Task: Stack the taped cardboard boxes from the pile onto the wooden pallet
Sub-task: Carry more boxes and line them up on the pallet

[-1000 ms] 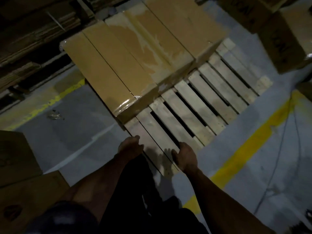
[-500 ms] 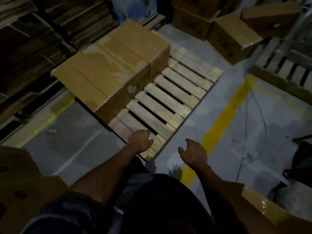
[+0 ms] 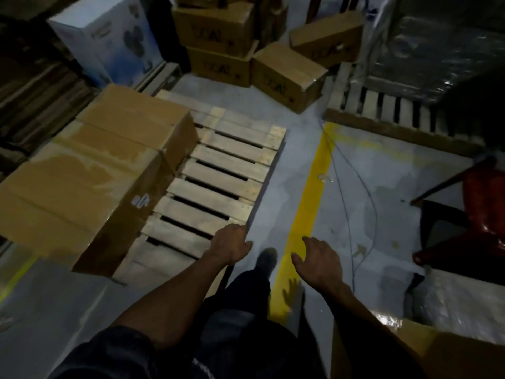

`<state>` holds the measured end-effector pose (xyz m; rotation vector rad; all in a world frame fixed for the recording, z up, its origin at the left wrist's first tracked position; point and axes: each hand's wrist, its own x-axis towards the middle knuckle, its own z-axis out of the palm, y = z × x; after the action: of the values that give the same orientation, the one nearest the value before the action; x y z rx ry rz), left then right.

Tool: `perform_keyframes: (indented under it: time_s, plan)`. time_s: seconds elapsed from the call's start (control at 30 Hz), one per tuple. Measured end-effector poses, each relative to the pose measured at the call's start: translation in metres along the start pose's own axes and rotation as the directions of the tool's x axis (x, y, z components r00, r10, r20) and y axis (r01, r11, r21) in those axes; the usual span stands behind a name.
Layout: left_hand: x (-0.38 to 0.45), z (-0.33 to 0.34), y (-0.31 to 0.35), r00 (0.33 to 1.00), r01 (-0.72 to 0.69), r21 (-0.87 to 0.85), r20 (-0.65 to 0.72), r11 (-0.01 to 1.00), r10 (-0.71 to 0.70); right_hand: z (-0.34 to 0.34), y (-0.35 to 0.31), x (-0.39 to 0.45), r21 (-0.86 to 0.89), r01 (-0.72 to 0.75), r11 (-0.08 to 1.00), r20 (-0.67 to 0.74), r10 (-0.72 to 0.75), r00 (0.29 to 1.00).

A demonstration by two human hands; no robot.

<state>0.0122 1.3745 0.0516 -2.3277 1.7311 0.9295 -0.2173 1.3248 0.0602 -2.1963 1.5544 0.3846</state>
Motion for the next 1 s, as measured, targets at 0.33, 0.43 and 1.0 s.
perform_keyframes:
  time_s: [0.33,0.43,1.0]
  plan:
    - [0.222,-0.108,0.062,0.998,-0.009,0.013,0.061,1.000,0.008,-0.125,0.050,0.210,-0.046,-0.024,0.999,0.020,0.025,0.999]
    - [0.277,-0.156,0.088,0.999,-0.009,0.008,0.033,1.000,0.009,-0.172,0.063,0.264,0.000,-0.038,0.999,-0.001,0.038,0.999]
    - [0.591,-0.334,0.225,0.970,0.217,-0.069,-0.098,0.974,-0.223,-0.399,0.192,0.643,-0.057,0.145,0.988,0.018,-0.145,0.989]
